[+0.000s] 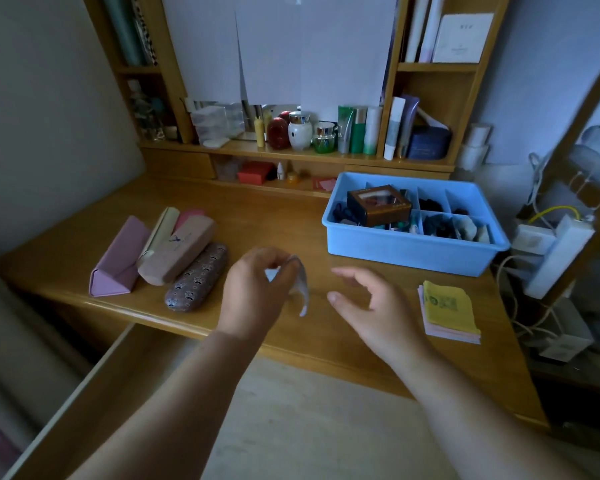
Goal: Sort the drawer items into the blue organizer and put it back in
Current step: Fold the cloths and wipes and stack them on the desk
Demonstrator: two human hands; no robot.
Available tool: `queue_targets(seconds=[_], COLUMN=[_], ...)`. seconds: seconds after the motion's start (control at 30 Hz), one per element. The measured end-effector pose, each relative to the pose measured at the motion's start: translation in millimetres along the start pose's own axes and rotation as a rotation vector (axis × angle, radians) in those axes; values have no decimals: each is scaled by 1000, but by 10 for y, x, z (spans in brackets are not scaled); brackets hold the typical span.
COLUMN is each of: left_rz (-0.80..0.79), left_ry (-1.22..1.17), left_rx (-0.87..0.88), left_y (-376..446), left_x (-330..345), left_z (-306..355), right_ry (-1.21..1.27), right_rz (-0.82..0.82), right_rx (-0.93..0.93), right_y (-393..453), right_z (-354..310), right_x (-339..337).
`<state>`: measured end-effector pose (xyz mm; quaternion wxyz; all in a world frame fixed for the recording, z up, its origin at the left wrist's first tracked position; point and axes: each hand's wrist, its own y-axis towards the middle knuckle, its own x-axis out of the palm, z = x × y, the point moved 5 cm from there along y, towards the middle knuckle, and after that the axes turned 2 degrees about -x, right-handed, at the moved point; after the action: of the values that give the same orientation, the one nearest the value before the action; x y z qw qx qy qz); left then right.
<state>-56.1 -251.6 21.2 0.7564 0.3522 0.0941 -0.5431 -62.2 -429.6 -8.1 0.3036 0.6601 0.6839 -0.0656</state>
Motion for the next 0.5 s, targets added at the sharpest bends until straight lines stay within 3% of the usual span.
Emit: queue_targets(seconds=[0.1,0.27,0.5], left_rz=[-147,-205,-259], left_ry=[-1,62,-272], left_rx=[45,86,-199], left_y=[-90,-238,-277], left_x=[84,149,146], left_z=[254,468,353], right_ry=[-98,-131,55], right_rz=[15,74,-123], right_rx=[-97,-3,208], right_y=[-5,-99,-298], right_z=[-257,-150,218], right_x=[-6,-197,-441])
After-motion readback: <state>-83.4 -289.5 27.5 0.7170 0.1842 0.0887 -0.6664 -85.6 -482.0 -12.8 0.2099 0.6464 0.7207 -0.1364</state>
